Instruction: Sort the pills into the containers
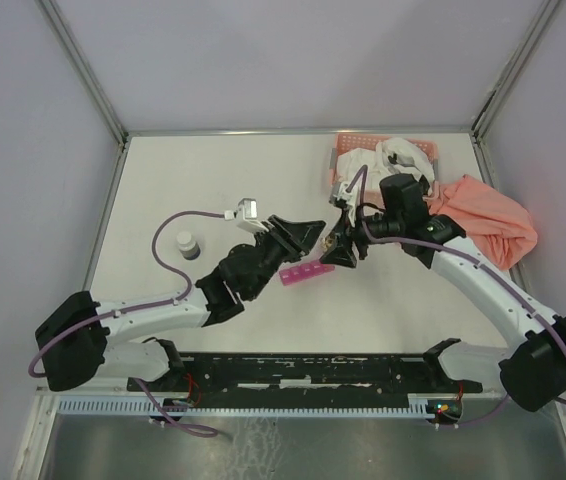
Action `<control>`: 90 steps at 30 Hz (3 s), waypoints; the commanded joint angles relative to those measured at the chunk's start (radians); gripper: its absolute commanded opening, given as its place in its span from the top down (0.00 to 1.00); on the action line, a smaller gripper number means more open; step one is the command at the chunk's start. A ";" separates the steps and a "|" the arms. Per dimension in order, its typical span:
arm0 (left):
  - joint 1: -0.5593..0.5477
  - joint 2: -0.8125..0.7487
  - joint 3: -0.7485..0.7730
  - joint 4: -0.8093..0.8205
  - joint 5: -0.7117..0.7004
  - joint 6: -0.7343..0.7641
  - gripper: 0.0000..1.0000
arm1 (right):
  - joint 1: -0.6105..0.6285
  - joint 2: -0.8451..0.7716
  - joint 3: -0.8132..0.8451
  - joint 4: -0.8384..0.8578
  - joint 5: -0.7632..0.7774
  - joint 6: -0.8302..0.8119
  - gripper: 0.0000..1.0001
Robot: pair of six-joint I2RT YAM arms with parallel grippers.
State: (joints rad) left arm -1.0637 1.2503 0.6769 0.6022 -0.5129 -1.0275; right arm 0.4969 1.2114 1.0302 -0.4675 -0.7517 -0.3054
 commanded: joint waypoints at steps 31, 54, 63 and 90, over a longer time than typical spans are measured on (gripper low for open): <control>0.255 -0.291 -0.212 0.209 0.458 0.255 0.01 | -0.073 -0.019 0.049 0.037 -0.273 0.050 0.98; -0.036 -0.094 0.092 -0.251 -0.163 -0.119 0.13 | 0.013 -0.040 0.043 -0.011 0.049 -0.121 0.97; -0.064 -0.020 0.170 -0.305 -0.200 -0.137 0.24 | 0.018 -0.033 0.047 -0.017 0.057 -0.121 0.97; -0.068 -0.058 0.061 -0.037 -0.037 0.101 0.97 | 0.012 -0.012 0.064 -0.016 -0.023 -0.042 0.97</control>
State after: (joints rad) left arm -1.1278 1.2312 0.7837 0.3470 -0.6445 -1.0985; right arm 0.5102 1.1828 1.0363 -0.5114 -0.6964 -0.4053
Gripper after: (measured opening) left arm 0.509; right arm 0.601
